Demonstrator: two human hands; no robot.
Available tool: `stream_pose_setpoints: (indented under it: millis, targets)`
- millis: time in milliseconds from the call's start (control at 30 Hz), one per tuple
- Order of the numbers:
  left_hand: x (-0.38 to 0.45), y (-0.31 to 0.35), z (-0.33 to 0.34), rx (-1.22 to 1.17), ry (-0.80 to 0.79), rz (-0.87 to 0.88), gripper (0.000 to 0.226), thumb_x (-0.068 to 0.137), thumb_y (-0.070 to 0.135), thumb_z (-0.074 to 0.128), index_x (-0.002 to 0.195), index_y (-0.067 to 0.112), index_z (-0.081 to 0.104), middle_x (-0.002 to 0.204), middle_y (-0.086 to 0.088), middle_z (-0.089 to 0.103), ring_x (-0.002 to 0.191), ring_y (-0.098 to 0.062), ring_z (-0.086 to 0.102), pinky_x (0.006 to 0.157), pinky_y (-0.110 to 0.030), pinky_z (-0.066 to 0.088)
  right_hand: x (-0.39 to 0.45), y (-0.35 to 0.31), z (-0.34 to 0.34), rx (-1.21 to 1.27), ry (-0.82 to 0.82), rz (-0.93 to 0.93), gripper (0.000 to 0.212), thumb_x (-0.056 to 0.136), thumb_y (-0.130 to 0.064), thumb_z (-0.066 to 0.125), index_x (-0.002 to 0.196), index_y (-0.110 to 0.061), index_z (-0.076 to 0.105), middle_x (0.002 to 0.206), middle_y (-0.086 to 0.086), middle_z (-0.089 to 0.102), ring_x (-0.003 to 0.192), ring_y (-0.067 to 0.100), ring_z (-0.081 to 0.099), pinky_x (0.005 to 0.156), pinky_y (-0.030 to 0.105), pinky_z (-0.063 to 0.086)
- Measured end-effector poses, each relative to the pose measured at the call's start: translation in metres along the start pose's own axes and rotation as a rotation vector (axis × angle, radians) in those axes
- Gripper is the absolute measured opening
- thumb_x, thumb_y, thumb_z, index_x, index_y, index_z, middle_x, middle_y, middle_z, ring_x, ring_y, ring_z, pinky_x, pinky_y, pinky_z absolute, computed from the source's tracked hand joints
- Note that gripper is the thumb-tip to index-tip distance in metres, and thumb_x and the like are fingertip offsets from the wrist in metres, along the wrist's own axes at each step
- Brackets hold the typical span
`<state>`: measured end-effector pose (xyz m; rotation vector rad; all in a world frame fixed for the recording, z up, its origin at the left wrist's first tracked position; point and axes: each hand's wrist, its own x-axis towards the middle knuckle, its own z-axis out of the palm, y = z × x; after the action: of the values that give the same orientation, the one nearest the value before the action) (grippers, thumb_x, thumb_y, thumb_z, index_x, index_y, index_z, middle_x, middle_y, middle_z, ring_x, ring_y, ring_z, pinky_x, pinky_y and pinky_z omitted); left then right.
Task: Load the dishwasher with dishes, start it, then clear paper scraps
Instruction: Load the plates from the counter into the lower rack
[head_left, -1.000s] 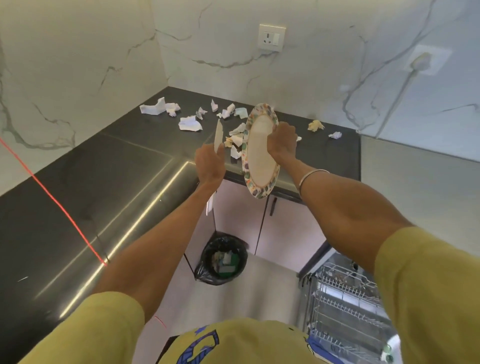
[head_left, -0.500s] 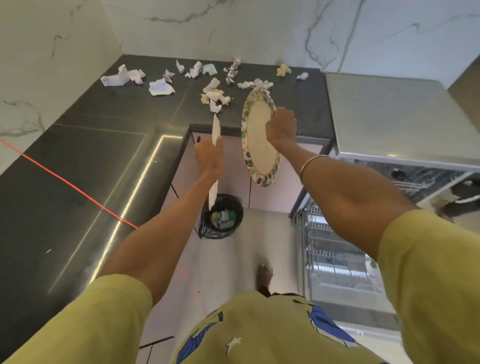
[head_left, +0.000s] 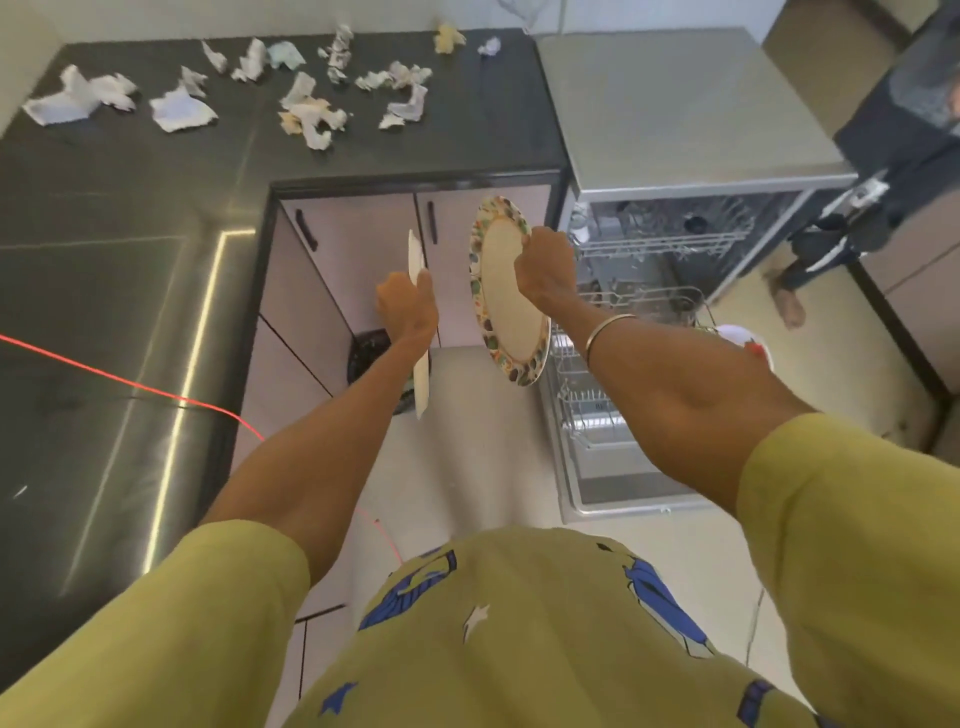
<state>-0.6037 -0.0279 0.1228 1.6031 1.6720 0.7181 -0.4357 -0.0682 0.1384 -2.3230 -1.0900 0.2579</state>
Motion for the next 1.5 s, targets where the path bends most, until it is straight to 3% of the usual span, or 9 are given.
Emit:
stream_pose_setpoints:
  millis: [100, 333, 467, 633, 733, 1000, 1133, 1367, 1500]
  targets:
    - [-0.026, 0.005, 0.019, 0.026, -0.017, -0.015, 0.042, 0.102, 0.030, 0.045, 0.114, -0.008, 0.058, 0.107, -0.015, 0.058, 0.098, -0.027, 0.058, 0.073, -0.031, 0.042, -0.016, 0.026, -0.010, -0.032, -0.015, 0.023, 0.016, 0.091, 0.001, 0.046, 0.088, -0.003, 0.061, 0.081, 0.008, 0.057, 0.077, 0.022, 0.058, 0.064, 0.031, 0.049]
    - [-0.095, 0.020, 0.073, 0.064, -0.070, -0.005, 0.038, 0.103, 0.026, 0.045, 0.116, -0.006, 0.060, 0.114, -0.019, 0.062, 0.101, -0.029, 0.061, 0.073, -0.027, 0.041, -0.054, 0.105, -0.044, -0.016, -0.087, 0.098, 0.017, 0.090, 0.004, 0.048, 0.083, -0.006, 0.059, 0.070, 0.003, 0.054, 0.070, 0.021, 0.061, 0.043, 0.018, 0.033]
    - [-0.137, 0.029, 0.109, 0.057, -0.084, -0.025, 0.039, 0.102, 0.027, 0.047, 0.115, -0.006, 0.063, 0.114, -0.020, 0.066, 0.104, -0.032, 0.064, 0.074, -0.031, 0.044, -0.074, 0.157, -0.072, -0.014, -0.087, 0.156, 0.017, 0.089, 0.002, 0.050, 0.095, 0.000, 0.066, 0.092, 0.015, 0.068, 0.087, 0.030, 0.067, 0.062, 0.030, 0.050]
    - [-0.186, 0.044, 0.151, 0.099, -0.127, -0.006, 0.041, 0.102, 0.029, 0.046, 0.115, -0.007, 0.063, 0.118, -0.022, 0.064, 0.111, -0.035, 0.060, 0.086, -0.037, 0.046, -0.097, 0.225, -0.114, -0.123, -0.098, 0.175, 0.023, 0.095, -0.005, 0.047, 0.113, -0.001, 0.061, 0.114, 0.017, 0.064, 0.107, 0.032, 0.063, 0.076, 0.031, 0.047]
    - [-0.211, 0.054, 0.177, 0.121, -0.147, -0.003, 0.044, 0.102, 0.032, 0.046, 0.116, -0.006, 0.063, 0.118, -0.021, 0.064, 0.111, -0.034, 0.061, 0.083, -0.035, 0.047, -0.109, 0.262, -0.137, -0.099, -0.110, 0.212, 0.027, 0.094, -0.009, 0.044, 0.115, -0.002, 0.058, 0.116, 0.021, 0.060, 0.108, 0.038, 0.058, 0.087, 0.042, 0.047]
    - [-0.253, 0.083, 0.227, 0.200, -0.196, 0.016, 0.043, 0.101, 0.040, 0.047, 0.114, 0.002, 0.061, 0.103, -0.010, 0.061, 0.090, -0.023, 0.060, 0.071, -0.032, 0.044, -0.115, 0.327, -0.172, -0.063, -0.067, 0.317, 0.026, 0.093, -0.010, 0.043, 0.112, -0.002, 0.060, 0.114, 0.022, 0.060, 0.108, 0.039, 0.057, 0.089, 0.045, 0.047]
    - [-0.255, 0.093, 0.252, 0.288, -0.220, 0.036, 0.047, 0.101, 0.043, 0.045, 0.119, 0.002, 0.059, 0.115, -0.014, 0.063, 0.103, -0.031, 0.062, 0.081, -0.037, 0.049, -0.104, 0.350, -0.180, -0.046, -0.032, 0.344, 0.027, 0.093, -0.008, 0.045, 0.115, 0.000, 0.059, 0.120, 0.023, 0.057, 0.113, 0.038, 0.054, 0.093, 0.043, 0.045]
    - [-0.235, 0.109, 0.305, 0.263, -0.266, 0.049, 0.043, 0.101, 0.038, 0.046, 0.109, 0.000, 0.063, 0.106, -0.014, 0.067, 0.098, -0.029, 0.065, 0.072, -0.031, 0.045, -0.065, 0.388, -0.181, -0.029, -0.026, 0.416, 0.036, 0.095, -0.010, 0.042, 0.129, -0.002, 0.051, 0.118, 0.024, 0.058, 0.108, 0.040, 0.057, 0.086, 0.043, 0.045]
    - [-0.220, 0.117, 0.336, 0.280, -0.310, 0.069, 0.045, 0.103, 0.038, 0.042, 0.118, 0.000, 0.061, 0.112, -0.014, 0.064, 0.102, -0.027, 0.062, 0.079, -0.032, 0.048, -0.037, 0.414, -0.174, -0.039, -0.069, 0.426, 0.041, 0.094, -0.012, 0.042, 0.135, -0.009, 0.050, 0.120, 0.022, 0.058, 0.109, 0.039, 0.056, 0.084, 0.041, 0.044]
